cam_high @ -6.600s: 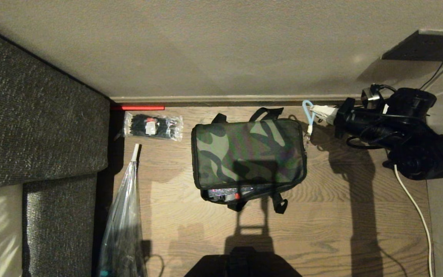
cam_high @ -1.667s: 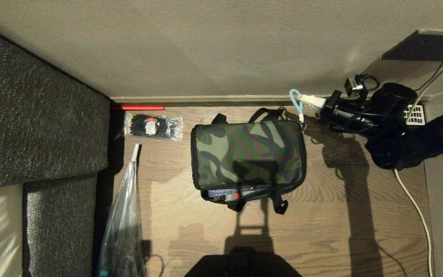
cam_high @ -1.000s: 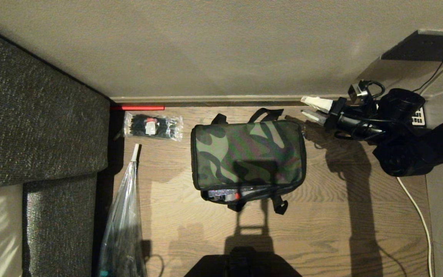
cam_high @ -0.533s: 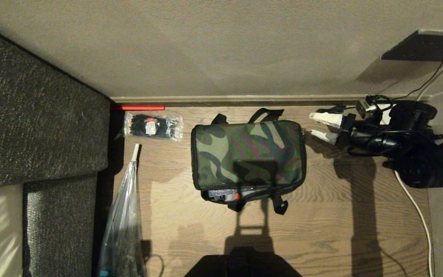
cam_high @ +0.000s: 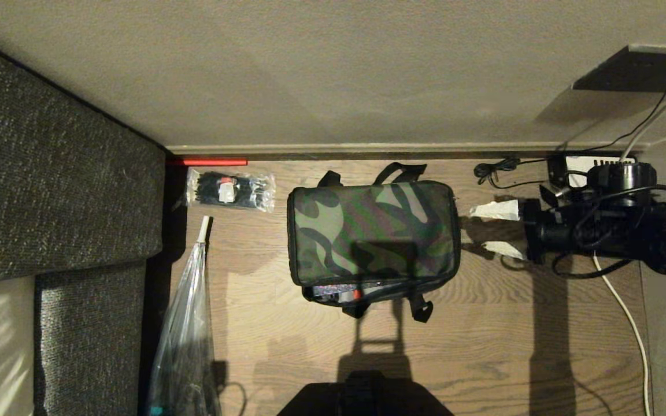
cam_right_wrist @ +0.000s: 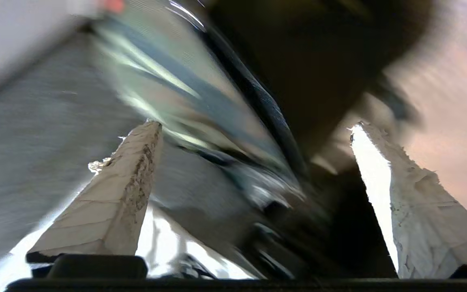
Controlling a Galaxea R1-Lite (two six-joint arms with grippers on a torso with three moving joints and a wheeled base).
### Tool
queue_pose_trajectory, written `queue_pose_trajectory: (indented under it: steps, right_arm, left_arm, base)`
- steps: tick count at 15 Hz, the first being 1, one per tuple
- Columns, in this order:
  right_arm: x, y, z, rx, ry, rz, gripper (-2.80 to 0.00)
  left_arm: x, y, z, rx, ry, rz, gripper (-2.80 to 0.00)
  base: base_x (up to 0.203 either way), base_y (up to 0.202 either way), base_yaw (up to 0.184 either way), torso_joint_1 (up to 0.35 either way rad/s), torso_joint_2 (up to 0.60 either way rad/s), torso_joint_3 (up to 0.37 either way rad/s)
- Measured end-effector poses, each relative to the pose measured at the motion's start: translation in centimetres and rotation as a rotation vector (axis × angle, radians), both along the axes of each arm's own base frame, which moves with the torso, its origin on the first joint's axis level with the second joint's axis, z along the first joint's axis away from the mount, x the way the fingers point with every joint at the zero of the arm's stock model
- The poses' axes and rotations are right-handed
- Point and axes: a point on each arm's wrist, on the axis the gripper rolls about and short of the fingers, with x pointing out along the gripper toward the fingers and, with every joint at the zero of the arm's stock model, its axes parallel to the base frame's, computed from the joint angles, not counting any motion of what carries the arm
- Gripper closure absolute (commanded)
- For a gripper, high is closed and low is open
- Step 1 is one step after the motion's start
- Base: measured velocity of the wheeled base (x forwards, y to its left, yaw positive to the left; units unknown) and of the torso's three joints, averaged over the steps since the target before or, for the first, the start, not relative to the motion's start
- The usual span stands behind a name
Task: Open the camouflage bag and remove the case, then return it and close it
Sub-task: Open the top of the storage box
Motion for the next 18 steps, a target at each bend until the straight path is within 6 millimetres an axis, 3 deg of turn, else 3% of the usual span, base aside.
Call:
queue_pose_trajectory:
  steps: [3, 7, 14, 18]
  right_arm:
    - [-1.7, 0.8, -0.7, -0.184, 0.119, -0.053, -2.80]
    - [-2.6, 1.8, -0.5, -0.229, 0.078, -0.004, -2.80]
    - [-1.0, 2.1, 1.2, 0.015, -0.021, -0.139, -2.80]
    - [-0.9, 3.5, 1.0, 0.007, -0.046, -0.090, -2.80]
  left_arm:
    - [0.0, 0.0, 0.0, -0.001, 0.000, 0.000, 0.00]
    - [0.0, 0.0, 0.0, -0.001, 0.000, 0.000, 0.00]
    - [0.0, 0.0, 0.0, -0.001, 0.000, 0.000, 0.00]
    - [0.0, 0.0, 0.0, 0.000, 0.000, 0.000, 0.00]
  base:
    - [0.000, 0.000, 0.000, 0.000, 0.00, 0.000]
    - [0.000, 0.000, 0.000, 0.000, 0.00, 0.000]
    - [0.000, 0.000, 0.000, 0.000, 0.00, 0.000]
    - [0.000, 0.000, 0.000, 0.000, 0.00, 0.000]
